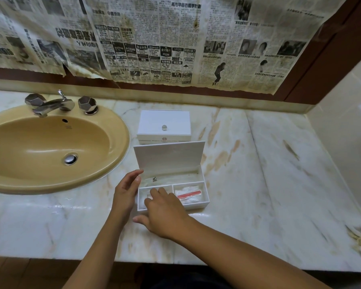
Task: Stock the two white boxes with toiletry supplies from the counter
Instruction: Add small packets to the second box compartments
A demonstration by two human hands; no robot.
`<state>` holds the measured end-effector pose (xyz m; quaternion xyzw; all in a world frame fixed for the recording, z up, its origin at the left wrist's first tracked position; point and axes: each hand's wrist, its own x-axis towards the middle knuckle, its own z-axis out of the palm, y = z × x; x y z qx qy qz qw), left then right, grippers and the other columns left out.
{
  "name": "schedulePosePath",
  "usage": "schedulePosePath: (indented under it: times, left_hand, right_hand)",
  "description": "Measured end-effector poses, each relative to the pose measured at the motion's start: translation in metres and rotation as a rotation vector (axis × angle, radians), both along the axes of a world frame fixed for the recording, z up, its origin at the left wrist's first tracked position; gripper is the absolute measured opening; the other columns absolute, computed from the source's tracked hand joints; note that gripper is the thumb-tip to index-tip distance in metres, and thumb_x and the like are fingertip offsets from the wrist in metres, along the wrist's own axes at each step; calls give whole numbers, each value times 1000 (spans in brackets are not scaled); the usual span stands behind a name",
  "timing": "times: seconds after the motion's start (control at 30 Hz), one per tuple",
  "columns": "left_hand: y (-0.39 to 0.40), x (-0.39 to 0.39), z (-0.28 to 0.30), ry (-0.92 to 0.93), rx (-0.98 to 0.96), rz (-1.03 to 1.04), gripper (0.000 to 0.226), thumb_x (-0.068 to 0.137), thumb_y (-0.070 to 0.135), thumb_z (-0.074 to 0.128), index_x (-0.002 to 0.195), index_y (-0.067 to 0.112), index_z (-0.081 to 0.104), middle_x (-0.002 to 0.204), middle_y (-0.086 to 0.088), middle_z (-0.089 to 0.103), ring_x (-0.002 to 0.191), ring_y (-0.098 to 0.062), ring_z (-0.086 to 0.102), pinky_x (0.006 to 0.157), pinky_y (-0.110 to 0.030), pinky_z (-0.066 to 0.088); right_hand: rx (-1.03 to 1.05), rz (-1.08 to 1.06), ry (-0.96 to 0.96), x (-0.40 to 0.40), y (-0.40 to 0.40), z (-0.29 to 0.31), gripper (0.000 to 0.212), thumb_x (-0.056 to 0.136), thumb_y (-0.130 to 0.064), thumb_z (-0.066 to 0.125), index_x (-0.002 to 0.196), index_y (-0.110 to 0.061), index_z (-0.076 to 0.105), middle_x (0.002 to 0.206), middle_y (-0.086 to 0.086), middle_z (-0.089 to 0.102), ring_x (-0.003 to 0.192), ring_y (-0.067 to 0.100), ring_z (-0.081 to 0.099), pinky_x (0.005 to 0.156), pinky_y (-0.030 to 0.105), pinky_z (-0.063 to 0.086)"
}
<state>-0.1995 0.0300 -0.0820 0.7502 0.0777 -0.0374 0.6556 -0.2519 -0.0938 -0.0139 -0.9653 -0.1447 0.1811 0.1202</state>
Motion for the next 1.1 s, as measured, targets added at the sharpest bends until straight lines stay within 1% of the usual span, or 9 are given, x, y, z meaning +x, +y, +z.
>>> schedulePosePath:
  times: [0.33,0.47,0.6,0.67,0.77,0.83,0.9,1.0,1.1]
  left_hand:
    - [1,1,0,5,25,-4,20,100,15,51,113,22,65,111,15,63,95,18,56,72,3,40]
    - [0,0,1,11,-22,16,21,99,13,53,115,21,63,111,15,63,92,20,57,71,3,41]
    - [0,2,0,22,-60,17,21,98,13,54,117,19,62,112,10,64,96,13,59,73,-1,43]
    - [0,1,0,28,-103,19,21,98,10,54,116,18,61,110,9,65,97,7,62,75,-5,46]
    - [3,2,-5,50,-133,20,25,97,6,54,117,19,61,114,0,68,104,-11,63,81,-17,49]
    - [4,3,-6,51,-133,16,24,98,10,55,119,19,60,115,-2,68,106,-13,63,81,-18,49]
    - [3,2,-6,53,-159,22,23,98,13,54,121,17,58,116,0,67,105,-9,63,79,-15,50]
    - [1,1,-4,67,-208,34,24,99,11,52,122,14,58,113,6,66,102,-9,64,76,-15,52]
    - [3,3,-8,84,-221,46,24,101,13,49,123,14,59,118,-2,66,105,-18,64,81,-25,53]
  right_hand:
    - [28,19,-33,-3,10,-6,57,94,-51,46,128,-5,50,127,14,50,119,31,43,99,45,37]
    - [21,60,26,-1,9,-12,63,93,-57,45,130,-6,49,130,14,49,121,32,41,101,46,34]
    - [16,37,109,8,9,-2,64,94,-60,38,128,-8,54,132,14,49,123,31,40,101,46,35]
    - [51,21,42,13,8,10,57,95,-55,42,120,-6,59,123,15,56,116,30,46,95,44,38]
    - [165,2,-259,30,5,32,33,93,-33,53,110,-7,65,104,14,62,101,32,54,84,42,41]
    - [251,-56,-509,47,0,44,22,85,-24,63,98,-7,69,92,13,63,91,34,56,77,41,43]
    - [236,-104,-654,64,-7,55,24,82,-22,66,102,-8,67,98,12,62,95,33,55,79,43,43]
    - [89,-146,-508,79,-22,65,39,91,-25,53,128,-14,53,129,12,51,124,33,41,101,46,32]
    - [-32,-126,-409,77,-29,62,29,94,-20,48,122,-16,54,121,8,57,118,30,44,95,43,32]
